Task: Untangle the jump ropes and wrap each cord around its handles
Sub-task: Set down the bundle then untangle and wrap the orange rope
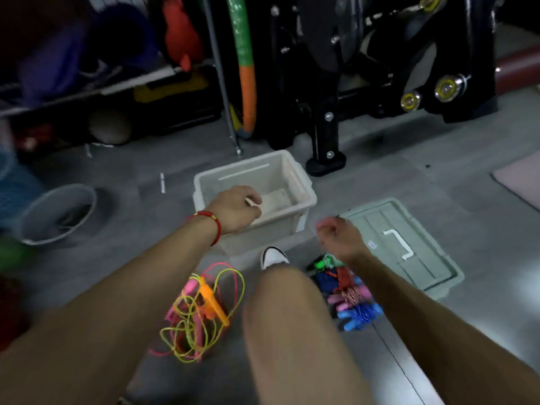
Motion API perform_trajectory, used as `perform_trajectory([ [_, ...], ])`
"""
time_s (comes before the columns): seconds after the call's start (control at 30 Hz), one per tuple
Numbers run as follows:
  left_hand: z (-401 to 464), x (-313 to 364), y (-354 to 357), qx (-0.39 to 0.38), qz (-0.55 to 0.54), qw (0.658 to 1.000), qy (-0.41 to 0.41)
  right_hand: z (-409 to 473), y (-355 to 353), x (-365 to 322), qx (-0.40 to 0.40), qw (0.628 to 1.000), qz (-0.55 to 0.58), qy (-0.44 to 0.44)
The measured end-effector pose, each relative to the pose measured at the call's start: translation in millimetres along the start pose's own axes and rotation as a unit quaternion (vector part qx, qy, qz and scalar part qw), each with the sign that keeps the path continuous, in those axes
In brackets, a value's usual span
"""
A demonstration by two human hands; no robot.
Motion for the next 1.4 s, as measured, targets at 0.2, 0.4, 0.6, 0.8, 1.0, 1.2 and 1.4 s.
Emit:
perform_trajectory([
  [0.2, -100.2, -130.0, -21.9, 0.021, 0.045, 0.994, -0.101, 17.4, 82.2, -172.1, -0.272, 0.921, -0.233, -0.152],
  [0.4, -160.4, -231.7, 5.3, -0.066, 0.065, 0.972, -0.218, 24.1, 231.5, -170.8, -0.349, 0.731, -0.545, -0.218],
  [0.6, -175.6, -265.4, 10.4, -0.066, 0.129, 0.97, -0.194, 46.8, 360.6, -33.6, -0.397, 0.796, -0.451, -0.069],
  [0.8, -177.6, -312.3, 14.2, -0.085, 0.151, 0.951, -0.256, 49.9, 412.1, 18.3, -0.327, 0.842, -0.425, -0.054],
  [1.0, -162.2, -297.2, -6.0, -0.081, 0.096, 0.964, -0.236, 53.5, 387.8, 3.7, -0.18, 0.934, -0.308, -0.028],
  [1.2, -139.4, -270.0, -18.3, -0.041, 0.029, 0.971, -0.232, 44.5, 344.9, -68.4, -0.143, 0.985, -0.043, -0.091],
  [1.4, -129.4, -243.6, -21.2, 0.11, -0.378, 0.883, -0.256, -4.7, 287.8, -169.0, -0.37, 0.91, 0.05, -0.181],
])
Point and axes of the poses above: each hand's wrist, its own z-axis towards the middle knuckle, its own y-axis out of the palm, x = y × z, the point moved 4 cm from there along z, towards the middle knuckle, and after that the axes turned 9 degrees about -x, right-handed, at the moved point
